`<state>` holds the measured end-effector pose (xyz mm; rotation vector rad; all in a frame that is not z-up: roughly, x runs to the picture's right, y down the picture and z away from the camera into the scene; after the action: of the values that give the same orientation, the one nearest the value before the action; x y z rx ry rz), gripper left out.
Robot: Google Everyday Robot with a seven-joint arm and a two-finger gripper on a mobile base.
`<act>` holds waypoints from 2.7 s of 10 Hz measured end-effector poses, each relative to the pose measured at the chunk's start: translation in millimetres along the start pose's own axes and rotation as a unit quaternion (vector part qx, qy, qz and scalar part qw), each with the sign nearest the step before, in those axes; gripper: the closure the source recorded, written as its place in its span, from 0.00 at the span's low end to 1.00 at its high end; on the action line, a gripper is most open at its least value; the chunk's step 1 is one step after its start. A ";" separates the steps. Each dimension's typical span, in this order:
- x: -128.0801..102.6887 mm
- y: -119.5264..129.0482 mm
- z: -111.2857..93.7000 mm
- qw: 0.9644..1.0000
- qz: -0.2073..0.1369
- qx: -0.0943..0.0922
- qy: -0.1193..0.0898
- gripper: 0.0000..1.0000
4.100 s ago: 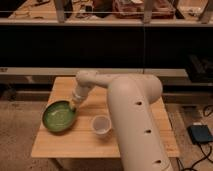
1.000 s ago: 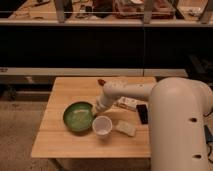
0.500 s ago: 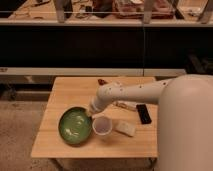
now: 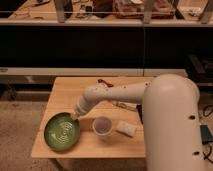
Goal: Drag the ceramic bowl in a circle
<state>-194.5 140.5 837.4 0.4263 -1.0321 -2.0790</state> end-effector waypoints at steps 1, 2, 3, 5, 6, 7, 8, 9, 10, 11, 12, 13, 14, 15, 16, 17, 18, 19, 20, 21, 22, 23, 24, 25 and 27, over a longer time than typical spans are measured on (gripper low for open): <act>9.5 4.6 1.9 1.000 -0.007 0.009 0.004 1.00; 21.9 14.0 1.6 1.000 -0.012 0.020 0.009 1.00; 31.7 29.5 1.0 0.999 -0.005 0.033 0.012 1.00; 38.7 55.4 1.0 0.998 0.021 0.052 0.010 1.00; 41.0 71.7 1.0 0.997 0.041 0.062 0.008 1.00; 40.5 81.6 1.6 0.996 0.055 0.068 0.006 1.00; 37.5 93.2 1.4 0.995 0.070 0.071 0.004 1.00; 29.7 109.3 0.0 0.994 0.087 0.072 0.001 1.00; 14.7 130.6 -5.5 0.992 0.104 0.065 -0.003 1.00; 6.2 142.2 -11.9 0.992 0.110 0.059 -0.002 1.00; -12.1 157.1 -21.9 0.992 0.115 0.049 -0.004 1.00; -35.6 171.0 -33.4 0.993 0.116 0.034 -0.008 1.00; -63.7 185.1 -51.6 0.993 0.114 0.011 -0.002 1.00; -81.9 188.6 -64.1 0.994 0.111 -0.001 0.003 1.00; -107.3 188.3 -83.0 0.994 0.103 -0.020 0.009 1.00; -121.5 185.3 -95.8 0.995 0.096 -0.033 0.015 1.00; -132.7 176.4 -108.0 0.996 0.078 -0.049 0.018 1.00; -139.9 164.5 -116.7 0.996 0.062 -0.058 0.019 1.00; -141.1 149.1 -123.9 0.997 0.040 -0.067 0.022 1.00; -137.8 137.7 -125.3 0.997 0.025 -0.069 0.023 1.00; -129.8 122.6 -123.0 0.997 0.006 -0.068 0.022 1.00; -117.6 104.3 -116.2 0.998 -0.016 -0.063 0.020 1.00; -110.7 93.1 -109.2 0.998 -0.028 -0.056 0.018 1.00; -97.7 78.0 -97.6 0.998 -0.041 -0.044 0.015 1.00; -72.9 49.9 -72.7 0.998 -0.064 -0.015 0.007 1.00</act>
<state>-80.5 137.9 829.1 0.5024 -0.9861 -2.1985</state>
